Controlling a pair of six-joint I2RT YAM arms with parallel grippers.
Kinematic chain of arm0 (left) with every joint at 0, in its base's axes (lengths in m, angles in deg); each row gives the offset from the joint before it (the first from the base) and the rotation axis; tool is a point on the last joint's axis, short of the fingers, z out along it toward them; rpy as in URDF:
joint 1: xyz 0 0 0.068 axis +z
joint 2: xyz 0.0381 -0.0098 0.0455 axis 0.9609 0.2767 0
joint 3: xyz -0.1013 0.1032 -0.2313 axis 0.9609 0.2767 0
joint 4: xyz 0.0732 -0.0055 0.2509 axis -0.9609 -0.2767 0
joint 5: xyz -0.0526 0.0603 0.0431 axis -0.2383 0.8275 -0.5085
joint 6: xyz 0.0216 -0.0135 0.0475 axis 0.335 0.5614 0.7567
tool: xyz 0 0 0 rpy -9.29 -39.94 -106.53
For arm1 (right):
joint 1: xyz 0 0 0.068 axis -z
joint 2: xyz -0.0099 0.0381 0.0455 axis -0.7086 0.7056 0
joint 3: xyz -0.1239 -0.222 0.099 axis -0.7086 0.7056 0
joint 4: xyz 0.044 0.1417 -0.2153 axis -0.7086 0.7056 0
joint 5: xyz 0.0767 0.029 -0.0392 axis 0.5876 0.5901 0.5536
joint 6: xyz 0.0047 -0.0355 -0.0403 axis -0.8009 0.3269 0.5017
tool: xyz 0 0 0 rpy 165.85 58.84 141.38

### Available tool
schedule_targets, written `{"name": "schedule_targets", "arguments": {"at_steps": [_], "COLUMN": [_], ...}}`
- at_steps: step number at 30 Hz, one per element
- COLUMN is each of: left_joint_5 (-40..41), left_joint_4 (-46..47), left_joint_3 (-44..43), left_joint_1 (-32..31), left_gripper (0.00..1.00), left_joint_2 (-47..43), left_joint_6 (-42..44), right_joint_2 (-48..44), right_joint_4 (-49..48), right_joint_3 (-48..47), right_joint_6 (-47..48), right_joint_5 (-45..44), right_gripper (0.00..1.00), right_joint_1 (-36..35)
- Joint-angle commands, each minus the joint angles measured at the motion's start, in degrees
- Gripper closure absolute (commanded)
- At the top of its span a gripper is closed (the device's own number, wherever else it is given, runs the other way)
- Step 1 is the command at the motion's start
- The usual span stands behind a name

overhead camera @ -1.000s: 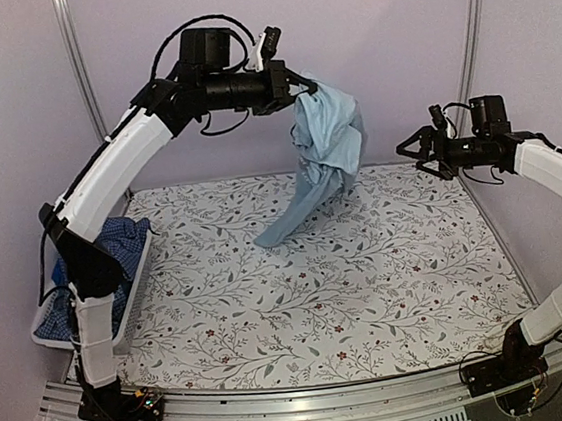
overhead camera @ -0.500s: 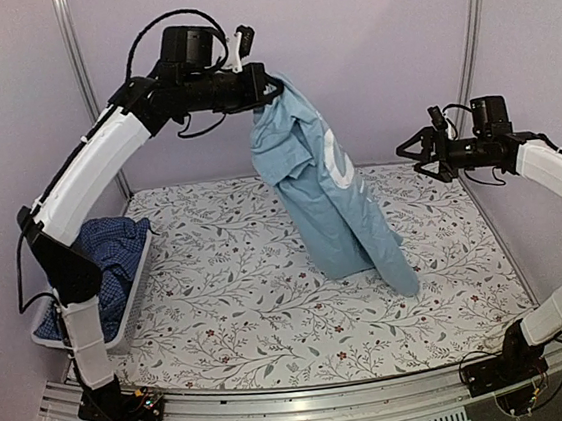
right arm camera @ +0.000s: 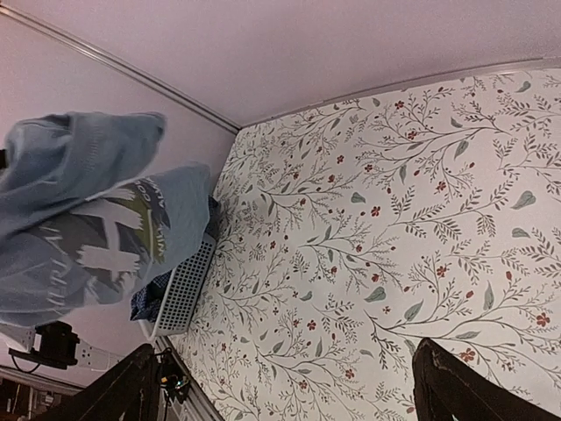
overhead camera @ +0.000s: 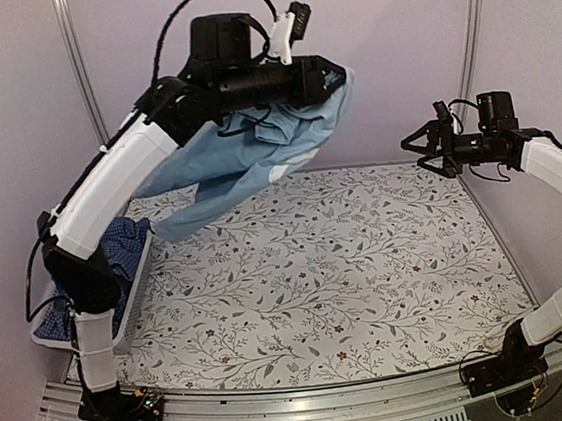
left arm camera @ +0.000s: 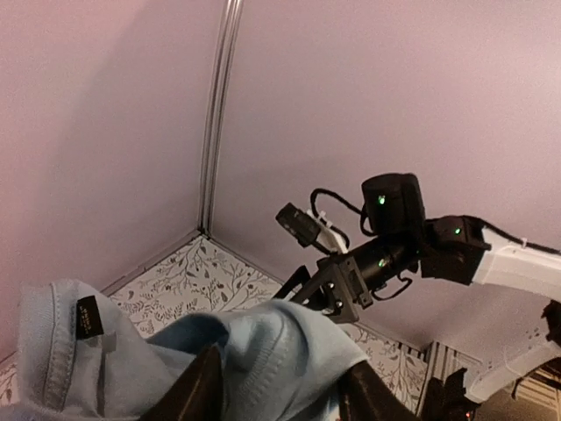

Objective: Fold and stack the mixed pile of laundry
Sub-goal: Place the crumpled T-shirt at the center of the board, then pick up the crumpled T-shirt from the center of the board.

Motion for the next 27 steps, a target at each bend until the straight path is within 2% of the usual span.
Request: {"name": "schedule_targets", "arguments": {"at_steps": [1,3,5,8,11,15,18,22,27], "left_joint_5": [-2.2,0.9,1.8,1.4,-1.1,0.2,1.3,1.7,2.4], "left_joint_4": [-6.3,-8.7,-9.5,-7.5,-3.6,-3.5,-5.8,-8.4,-8.5], "left_joint_3": [1.5,2.9,8.6,22.9,38.8,53.2,57.7,60.4,62.1], "left_joint_1": [-2.1,-1.3,1.1,6.7,14.7,22.9,27.2,29.2,29.1], "left_gripper": [0.01,0.00,0.00,0.00,0.00,0.01,0.08,0.18,0.19], "left_joint_2": [9.8,8.7,4.1,-4.6,-13.2,-19.1,-19.2,-17.1,-15.3], "left_joint_6": [3.1,2.5,1.7,0.0,-4.0,-5.8,-6.3,-8.3,-10.4], "right_joint_2": [-3.2,-3.4,-2.9,-2.1,0.0,5.6,11.3,22.6,36.4], "right_joint_4": [2.9,6.1,8.0,10.3,12.5,12.9,13.1,16.5,21.1], "right_joint_3": [3.0,3.0,3.3,2.5,0.0,-4.4,-9.4,-18.8,-28.5], "right_joint_6": [-0.9,1.1,3.4,5.7,8.7,10.5,11.4,13.5,15.0], "right_joint_5": [-2.0,-3.8,-4.7,-7.6,-10.7,-14.8,-17.2,-21.3,-27.1], "right_gripper": [0.01,0.01,0.01,0.01,0.02,0.07,0.11,0.13,0.16], "right_joint_1": [3.4,3.4,3.3,1.5,-3.5,-11.0,-15.8,-20.4,-22.0]}}
